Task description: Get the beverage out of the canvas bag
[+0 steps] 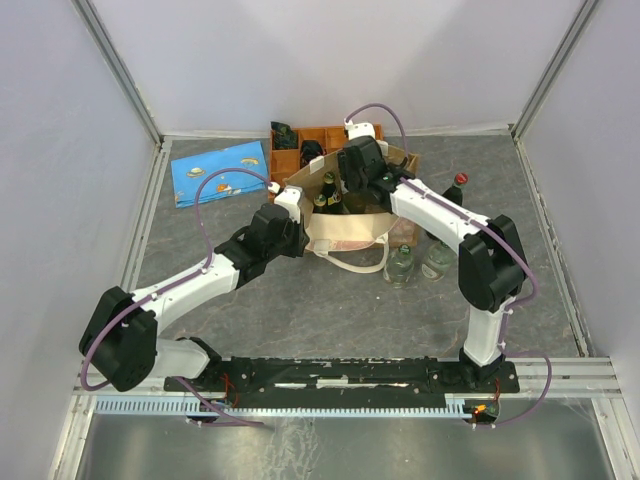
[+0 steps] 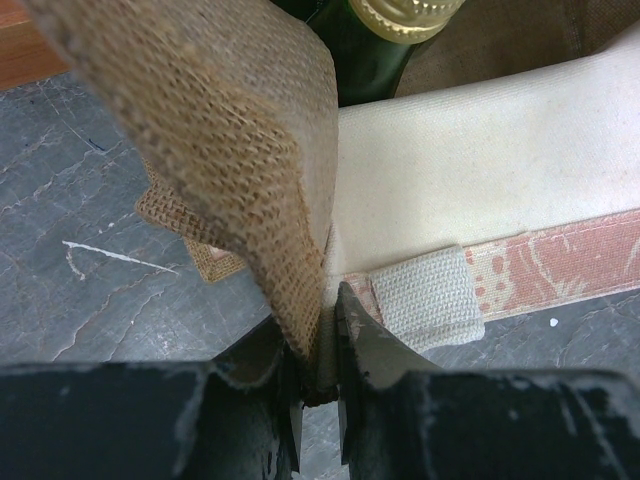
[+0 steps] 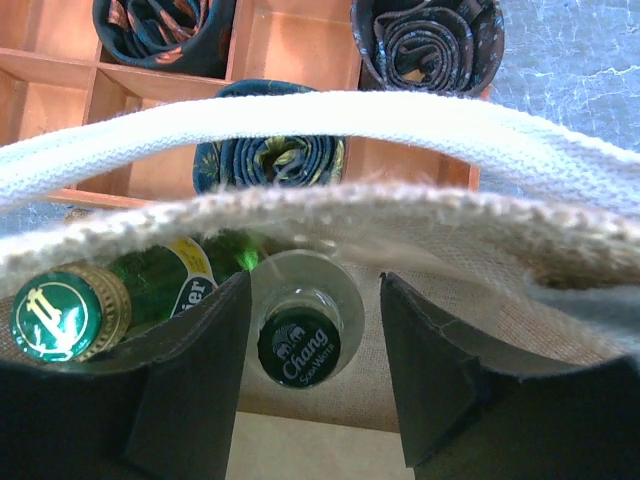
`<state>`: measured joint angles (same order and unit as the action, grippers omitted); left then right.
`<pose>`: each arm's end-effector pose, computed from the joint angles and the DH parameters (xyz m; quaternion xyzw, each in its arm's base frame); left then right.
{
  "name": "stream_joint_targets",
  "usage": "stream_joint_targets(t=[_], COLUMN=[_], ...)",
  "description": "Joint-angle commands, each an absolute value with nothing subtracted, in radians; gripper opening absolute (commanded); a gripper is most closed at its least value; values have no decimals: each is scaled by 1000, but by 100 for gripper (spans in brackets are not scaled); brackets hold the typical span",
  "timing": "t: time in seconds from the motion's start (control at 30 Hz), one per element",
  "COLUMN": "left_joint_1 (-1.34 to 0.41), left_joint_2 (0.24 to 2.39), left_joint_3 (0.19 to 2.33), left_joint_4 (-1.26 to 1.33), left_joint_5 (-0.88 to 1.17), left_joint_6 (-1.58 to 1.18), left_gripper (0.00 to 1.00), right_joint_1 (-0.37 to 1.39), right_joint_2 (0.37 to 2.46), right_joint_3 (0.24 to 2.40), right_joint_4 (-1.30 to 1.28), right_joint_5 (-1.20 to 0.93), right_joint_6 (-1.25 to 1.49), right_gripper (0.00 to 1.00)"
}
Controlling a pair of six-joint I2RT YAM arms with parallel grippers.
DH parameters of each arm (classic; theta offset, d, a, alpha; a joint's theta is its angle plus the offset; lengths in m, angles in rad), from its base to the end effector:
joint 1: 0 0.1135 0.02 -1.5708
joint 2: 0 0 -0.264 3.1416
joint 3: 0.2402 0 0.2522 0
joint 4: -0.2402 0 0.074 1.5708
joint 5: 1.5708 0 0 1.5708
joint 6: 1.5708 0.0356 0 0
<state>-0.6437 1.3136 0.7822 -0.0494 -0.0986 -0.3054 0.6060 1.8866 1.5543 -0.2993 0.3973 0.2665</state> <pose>0.2308 -0.1688 0.2364 0.1249 0.8703 -0.1782 0.4418 0.3690 0.2389 0.2782 -0.0597 0.8767 0.0279 0.4764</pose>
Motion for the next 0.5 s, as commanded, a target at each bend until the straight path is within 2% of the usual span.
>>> stream_joint_targets(t=[0.0, 0.23, 0.37, 0.47], left_joint_1=[-643, -643, -644, -643], left_joint_2=[1318, 1324, 1330, 1333], left_joint_3=[767, 768, 772, 773], left_joint_4=[-99, -92, -92, -94], left_joint_5=[-119, -122, -118, -116], left_joint_6=[-316, -316, -316, -314], left_gripper=[3, 3, 3, 3], right_joint_1=[602, 602, 602, 601], right_joint_2=[1900, 1901, 1900, 1906], right_joint_3=[1613, 1591, 1579, 1581], right_joint_4=[-261, -262, -259, -267], right_joint_5=[385, 377, 387, 393], right_joint_6=[284, 293, 299, 297], right_gripper=[60, 57, 49, 48])
